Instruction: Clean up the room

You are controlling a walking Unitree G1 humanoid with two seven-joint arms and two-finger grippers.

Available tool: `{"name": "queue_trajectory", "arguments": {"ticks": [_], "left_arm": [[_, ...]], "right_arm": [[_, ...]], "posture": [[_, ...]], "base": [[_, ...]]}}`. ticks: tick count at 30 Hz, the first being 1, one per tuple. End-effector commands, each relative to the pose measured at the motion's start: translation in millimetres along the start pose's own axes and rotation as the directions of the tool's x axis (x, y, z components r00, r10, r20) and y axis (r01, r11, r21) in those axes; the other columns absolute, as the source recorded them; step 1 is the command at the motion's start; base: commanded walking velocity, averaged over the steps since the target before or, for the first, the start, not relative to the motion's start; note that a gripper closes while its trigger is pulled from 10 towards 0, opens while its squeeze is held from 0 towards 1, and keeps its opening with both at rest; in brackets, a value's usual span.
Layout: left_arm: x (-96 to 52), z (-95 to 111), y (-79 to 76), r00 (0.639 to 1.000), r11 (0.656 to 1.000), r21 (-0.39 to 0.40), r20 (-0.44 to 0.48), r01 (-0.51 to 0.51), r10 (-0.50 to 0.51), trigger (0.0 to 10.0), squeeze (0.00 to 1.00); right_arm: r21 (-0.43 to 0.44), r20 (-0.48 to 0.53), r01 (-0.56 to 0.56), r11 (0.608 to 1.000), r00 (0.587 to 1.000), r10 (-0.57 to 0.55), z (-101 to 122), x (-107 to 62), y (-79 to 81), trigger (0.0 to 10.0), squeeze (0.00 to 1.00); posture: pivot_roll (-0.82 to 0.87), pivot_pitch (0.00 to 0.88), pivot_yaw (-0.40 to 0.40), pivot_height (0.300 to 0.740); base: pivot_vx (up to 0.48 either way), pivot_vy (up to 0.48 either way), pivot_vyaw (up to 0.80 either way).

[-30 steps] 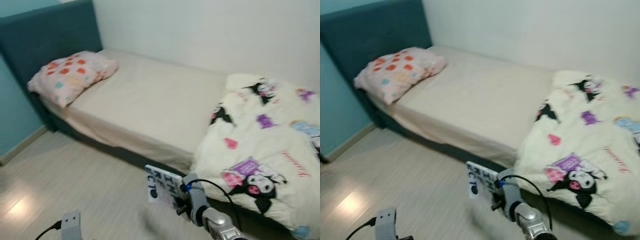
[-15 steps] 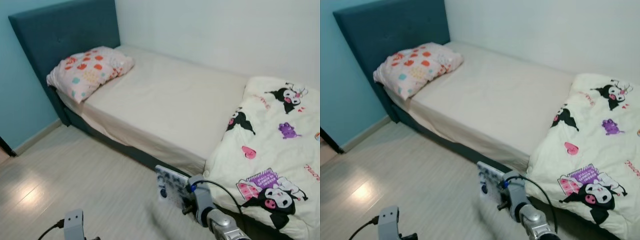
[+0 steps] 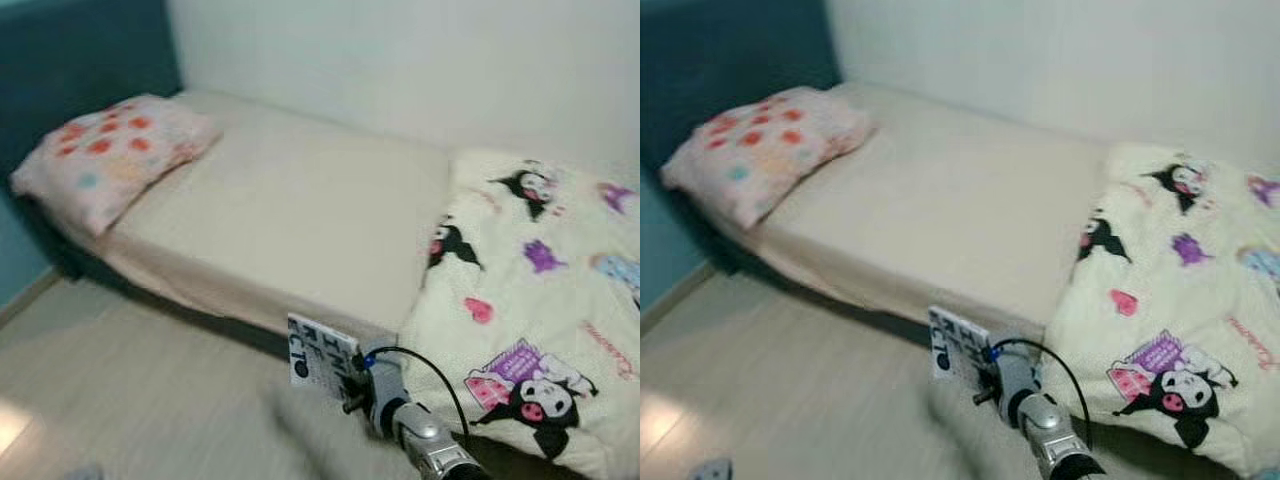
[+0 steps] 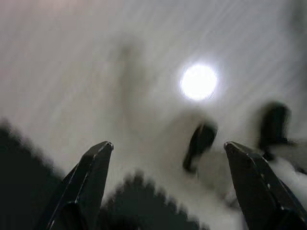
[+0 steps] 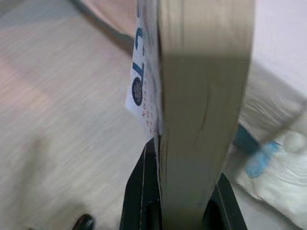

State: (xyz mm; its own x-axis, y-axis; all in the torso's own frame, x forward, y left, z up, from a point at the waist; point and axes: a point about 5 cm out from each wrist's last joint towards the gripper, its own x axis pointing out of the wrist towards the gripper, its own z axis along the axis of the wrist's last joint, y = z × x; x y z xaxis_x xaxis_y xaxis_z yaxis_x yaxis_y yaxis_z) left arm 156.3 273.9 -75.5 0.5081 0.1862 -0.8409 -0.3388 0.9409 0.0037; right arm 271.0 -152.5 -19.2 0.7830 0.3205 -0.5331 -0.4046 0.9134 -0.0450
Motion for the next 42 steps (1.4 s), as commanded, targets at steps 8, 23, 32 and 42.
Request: {"name": "queue_trajectory", "arguments": {"ticks": [8, 23, 32, 42], "left_arm": [[-4.1, -21, 6.9, 0.999, 1.000, 0.002, -0.045, -0.001, 0.001, 10.0, 0.00], [0.4, -20, -17.0, 0.999, 1.000, 0.007, -0.048, 0.024, -0.023, 10.0, 0.00], [0.6, -19, -16.8, 0.999, 1.000, 0.013, -0.041, 0.025, -0.024, 10.0, 0.00], [0.4, -20, -17.1, 0.999, 1.000, 0.020, -0.045, 0.023, -0.022, 10.0, 0.00]], "right_arm": [[0.017, 0.006, 0.016, 1.000, 1.000, -0.017, 1, 0.5, -1.0, 10.0, 0.00], [0.040, 0.042, 0.018, 0.999, 0.999, -0.019, 7, 2.1, -0.8, 10.0, 0.00], [0.025, 0.131, -0.107, 0.994, 0.986, 0.103, 23, 6.4, 13.1, 10.0, 0.00], [0.063, 0.153, -0.068, 0.996, 0.987, 0.058, 27, 6.5, 7.2, 10.0, 0.00]], "posture": [[-0.22, 0.095, -0.021, 0.740], [-0.22, 0.088, -0.012, 0.740], [-0.22, 0.084, -0.005, 0.740], [-0.22, 0.088, -0.004, 0.740]], "base": [[0.442, 0.000, 0.00], [0.442, 0.000, 0.21], [0.442, 0.000, 0.18], [0.442, 0.000, 0.24]]}}
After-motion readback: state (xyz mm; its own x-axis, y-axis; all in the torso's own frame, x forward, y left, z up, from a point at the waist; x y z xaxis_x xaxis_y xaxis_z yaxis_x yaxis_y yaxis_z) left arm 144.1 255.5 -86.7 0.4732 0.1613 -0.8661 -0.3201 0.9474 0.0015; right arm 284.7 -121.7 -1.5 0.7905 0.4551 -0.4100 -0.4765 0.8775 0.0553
